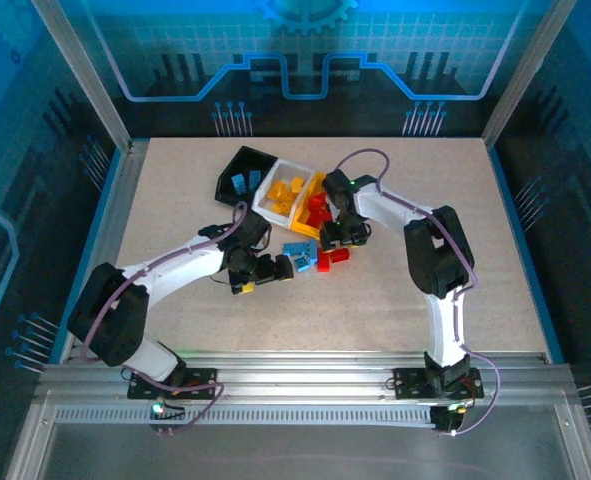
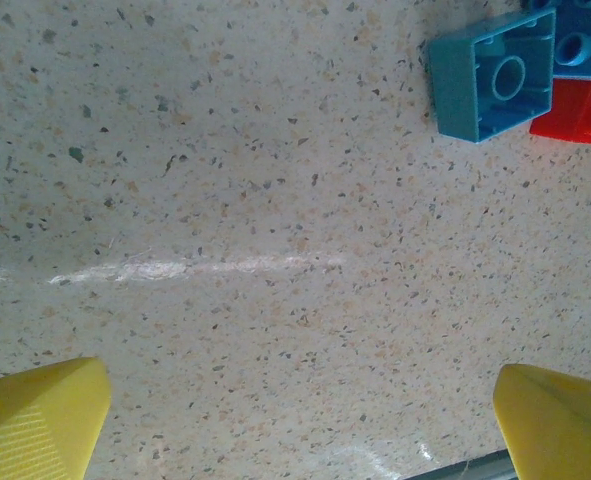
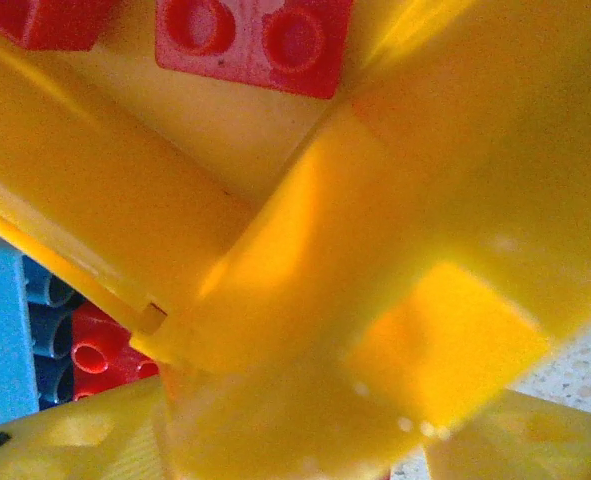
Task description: Sort the legos into containers by color
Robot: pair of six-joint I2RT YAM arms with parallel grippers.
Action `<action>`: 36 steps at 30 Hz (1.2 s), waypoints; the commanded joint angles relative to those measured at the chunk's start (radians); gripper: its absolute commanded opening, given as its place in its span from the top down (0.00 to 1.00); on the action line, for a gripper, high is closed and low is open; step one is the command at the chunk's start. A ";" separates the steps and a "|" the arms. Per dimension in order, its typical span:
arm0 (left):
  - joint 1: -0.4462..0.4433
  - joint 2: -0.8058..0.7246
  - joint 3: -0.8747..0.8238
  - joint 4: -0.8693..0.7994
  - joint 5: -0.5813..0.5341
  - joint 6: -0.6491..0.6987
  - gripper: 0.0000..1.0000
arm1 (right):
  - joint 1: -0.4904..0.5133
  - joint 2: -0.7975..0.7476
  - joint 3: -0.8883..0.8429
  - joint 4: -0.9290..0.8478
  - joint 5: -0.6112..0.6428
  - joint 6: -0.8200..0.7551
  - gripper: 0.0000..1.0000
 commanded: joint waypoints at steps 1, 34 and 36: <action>0.011 0.018 0.023 -0.023 0.008 0.000 0.01 | -0.009 0.001 -0.051 -0.013 -0.003 0.008 0.39; 0.012 0.029 0.004 0.007 0.025 -0.013 0.01 | -0.038 -0.124 -0.244 0.066 -0.064 0.051 0.32; 0.011 0.023 -0.005 0.006 0.025 -0.014 0.01 | -0.038 -0.120 -0.249 0.072 -0.062 0.053 0.34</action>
